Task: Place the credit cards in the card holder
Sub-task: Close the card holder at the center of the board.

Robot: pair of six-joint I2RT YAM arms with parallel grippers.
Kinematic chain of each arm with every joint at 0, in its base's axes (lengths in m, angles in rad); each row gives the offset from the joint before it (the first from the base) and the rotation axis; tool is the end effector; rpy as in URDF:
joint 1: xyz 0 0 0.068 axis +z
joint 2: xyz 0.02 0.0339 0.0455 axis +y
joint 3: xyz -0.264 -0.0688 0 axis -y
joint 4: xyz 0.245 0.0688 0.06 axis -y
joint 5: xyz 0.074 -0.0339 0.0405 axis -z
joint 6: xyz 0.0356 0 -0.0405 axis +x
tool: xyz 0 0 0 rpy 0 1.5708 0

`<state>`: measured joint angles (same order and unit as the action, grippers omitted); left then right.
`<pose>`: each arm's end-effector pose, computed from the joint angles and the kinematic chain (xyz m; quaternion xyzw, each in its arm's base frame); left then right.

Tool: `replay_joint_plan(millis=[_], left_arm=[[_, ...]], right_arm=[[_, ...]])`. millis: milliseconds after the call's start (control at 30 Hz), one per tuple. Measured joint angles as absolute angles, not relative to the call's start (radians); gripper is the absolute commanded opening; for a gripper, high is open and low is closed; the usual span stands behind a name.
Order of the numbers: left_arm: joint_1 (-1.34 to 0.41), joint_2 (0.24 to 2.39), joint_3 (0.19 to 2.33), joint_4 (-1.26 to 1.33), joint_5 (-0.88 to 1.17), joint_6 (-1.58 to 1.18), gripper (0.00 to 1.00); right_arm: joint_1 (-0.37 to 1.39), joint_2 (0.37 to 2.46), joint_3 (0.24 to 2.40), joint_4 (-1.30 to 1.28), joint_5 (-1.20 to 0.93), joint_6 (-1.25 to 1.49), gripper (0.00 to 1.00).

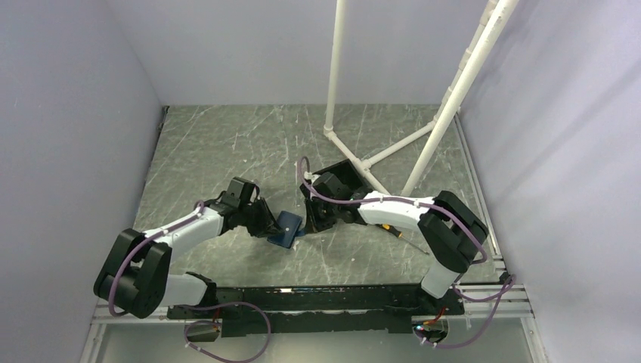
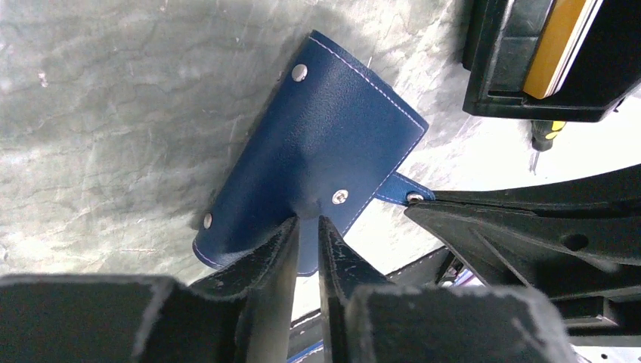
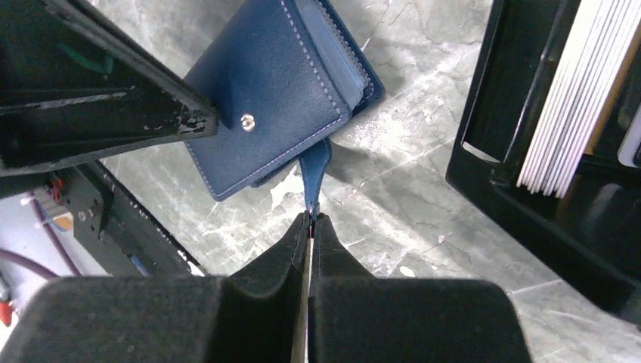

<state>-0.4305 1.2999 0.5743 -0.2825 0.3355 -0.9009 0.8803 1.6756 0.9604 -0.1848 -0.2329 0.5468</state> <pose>0.2040 -0.1066 0.1592 -0.1757 0.9319 -0.2952 0.1162 0.2099 0.2669 0.1756 -0.1934 0.9185 0.2969 0.1754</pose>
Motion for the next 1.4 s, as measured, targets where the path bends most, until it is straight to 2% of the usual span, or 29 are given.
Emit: replay_joint_plan(millis=[467, 800, 867, 1100, 1400], left_arm=[[-0.425, 1.357, 0.53, -0.131, 0.445, -0.956, 0.15], [-0.425, 1.343, 0.514, -0.113, 0.443, -0.969, 0.15], [-0.425, 1.342, 0.514, -0.113, 0.443, -0.971, 0.15], [-0.425, 1.334, 0.509, -0.112, 0.439, -0.974, 0.15], [-0.425, 1.33, 0.507, -0.112, 0.436, -0.974, 0.16]], right_arm=[[0.788, 1.729, 0.967, -0.106, -0.509, 0.468, 0.0], [0.781, 1.843, 1.096, -0.2, -0.55, 0.527, 0.0], [0.781, 1.856, 1.115, -0.222, -0.55, 0.53, 0.05], [0.779, 1.872, 1.146, -0.257, -0.549, 0.537, 0.15], [0.777, 1.878, 1.153, -0.252, -0.548, 0.552, 0.18]])
